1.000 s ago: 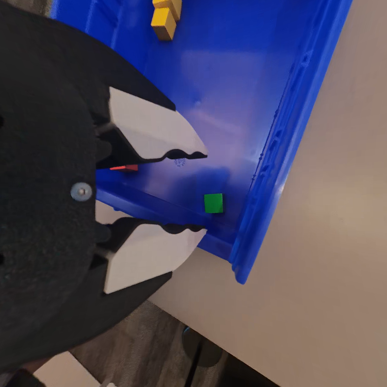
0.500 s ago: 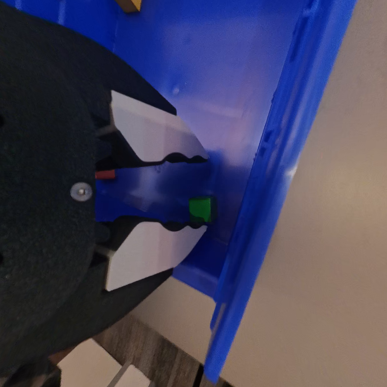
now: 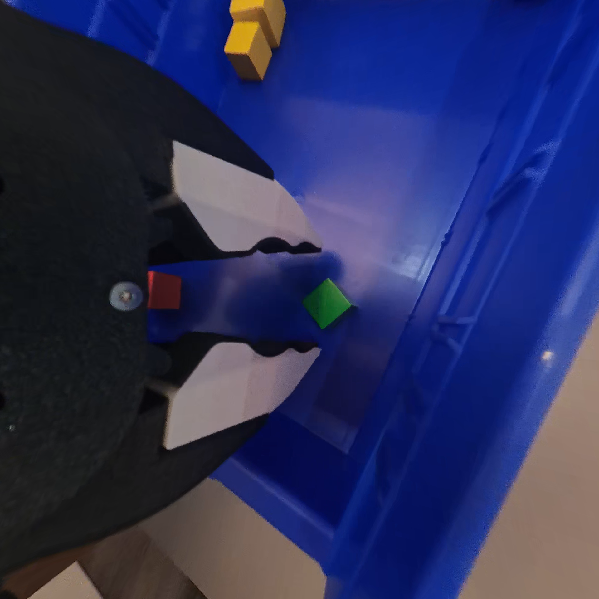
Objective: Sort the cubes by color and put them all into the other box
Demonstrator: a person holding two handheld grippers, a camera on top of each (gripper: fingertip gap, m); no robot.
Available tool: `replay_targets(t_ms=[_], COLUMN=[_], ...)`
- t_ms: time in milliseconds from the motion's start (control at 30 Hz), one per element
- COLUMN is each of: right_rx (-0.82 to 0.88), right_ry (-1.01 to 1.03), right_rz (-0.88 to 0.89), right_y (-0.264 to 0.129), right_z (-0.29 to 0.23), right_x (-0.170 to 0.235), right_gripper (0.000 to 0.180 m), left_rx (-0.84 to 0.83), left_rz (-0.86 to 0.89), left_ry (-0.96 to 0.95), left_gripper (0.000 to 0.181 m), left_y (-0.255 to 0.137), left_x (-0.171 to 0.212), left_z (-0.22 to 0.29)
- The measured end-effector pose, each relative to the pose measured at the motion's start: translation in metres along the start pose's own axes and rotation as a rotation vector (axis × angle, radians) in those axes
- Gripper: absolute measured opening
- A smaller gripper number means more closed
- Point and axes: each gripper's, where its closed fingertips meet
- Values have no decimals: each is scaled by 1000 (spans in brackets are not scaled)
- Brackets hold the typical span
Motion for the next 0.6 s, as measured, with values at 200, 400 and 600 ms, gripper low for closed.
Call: replay_targets(t_ms=[200, 400, 600], right_rx=[1, -3, -104], right_ry=[3, 33, 211], right_rz=[22, 49, 62], right_y=[-11, -28, -34], right_z=[1, 5, 2], right_x=[-2, -5, -26], right_gripper=[73, 70, 68], left_rx=[63, -57, -357], left_rz=[58, 121, 539], left_ry=[-91, -153, 53], left_gripper=[31, 30, 30], left_y=[11, -18, -132], left_x=[-11, -13, -108], left_z=[0, -20, -7])
Point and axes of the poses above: each gripper's, where its closed fingertips meet, y out along the fingers, x out of its underside, z = x × y across the jaws, and after that the axes turned 10 degrees about x, right-handed
